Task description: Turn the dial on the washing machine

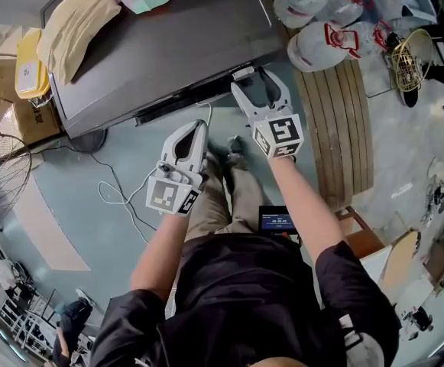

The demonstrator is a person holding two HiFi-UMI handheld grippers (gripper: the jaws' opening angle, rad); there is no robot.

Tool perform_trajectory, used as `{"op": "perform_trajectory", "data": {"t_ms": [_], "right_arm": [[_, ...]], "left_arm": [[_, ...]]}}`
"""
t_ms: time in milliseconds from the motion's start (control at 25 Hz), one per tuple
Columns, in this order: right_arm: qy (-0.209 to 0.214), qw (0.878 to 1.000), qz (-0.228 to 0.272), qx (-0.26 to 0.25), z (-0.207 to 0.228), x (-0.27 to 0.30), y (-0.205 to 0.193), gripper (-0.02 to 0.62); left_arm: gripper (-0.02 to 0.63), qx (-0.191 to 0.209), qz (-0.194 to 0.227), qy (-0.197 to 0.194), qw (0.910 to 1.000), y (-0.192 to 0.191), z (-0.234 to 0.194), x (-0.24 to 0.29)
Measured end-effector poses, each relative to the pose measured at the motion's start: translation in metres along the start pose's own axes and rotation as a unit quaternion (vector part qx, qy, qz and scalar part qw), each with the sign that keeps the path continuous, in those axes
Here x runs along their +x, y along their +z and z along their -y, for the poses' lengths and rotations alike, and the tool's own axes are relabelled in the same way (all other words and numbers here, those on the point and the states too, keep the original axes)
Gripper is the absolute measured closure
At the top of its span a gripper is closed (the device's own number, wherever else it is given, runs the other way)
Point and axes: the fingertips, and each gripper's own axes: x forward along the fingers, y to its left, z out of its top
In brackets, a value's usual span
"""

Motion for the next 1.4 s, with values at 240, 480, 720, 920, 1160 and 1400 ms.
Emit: {"op": "perform_trajectory", "data": {"t_ms": [240, 480, 720, 920, 1160, 1400], "right_arm": [[-0.013, 1.0, -0.008, -0.009, 0.003, 0.008, -0.011, 0.308], [-0.022, 1.0, -0.002, -0.007, 0.004, 0.01, -0.016, 0.31], [-0.03, 0.999, 0.008, -0.008, 0.004, 0.011, -0.012, 0.314], [-0.025, 1.0, 0.008, -0.007, 0.004, 0.01, -0.011, 0.321], [-0.022, 0.999, 0.013, 0.022, 0.005, 0.012, -0.013, 0.321], [-0.016, 0.998, 0.016, 0.065, 0.006, 0.011, -0.012, 0.321]], "left_arm": [[0.611, -0.012, -0.005, 0.003, 0.9999, -0.018, -0.006, 0.0], [0.609, -0.011, -0.01, 0.006, 0.9999, -0.027, -0.013, -0.005], [0.611, -0.014, -0.016, 0.01, 0.9997, -0.037, -0.015, -0.015], [0.611, -0.016, -0.019, 0.009, 0.9996, -0.046, -0.012, -0.021], [0.611, -0.023, -0.023, 0.004, 0.9995, -0.059, -0.009, -0.022], [0.611, -0.026, -0.012, 0.001, 0.9996, -0.058, -0.007, -0.018]]}}
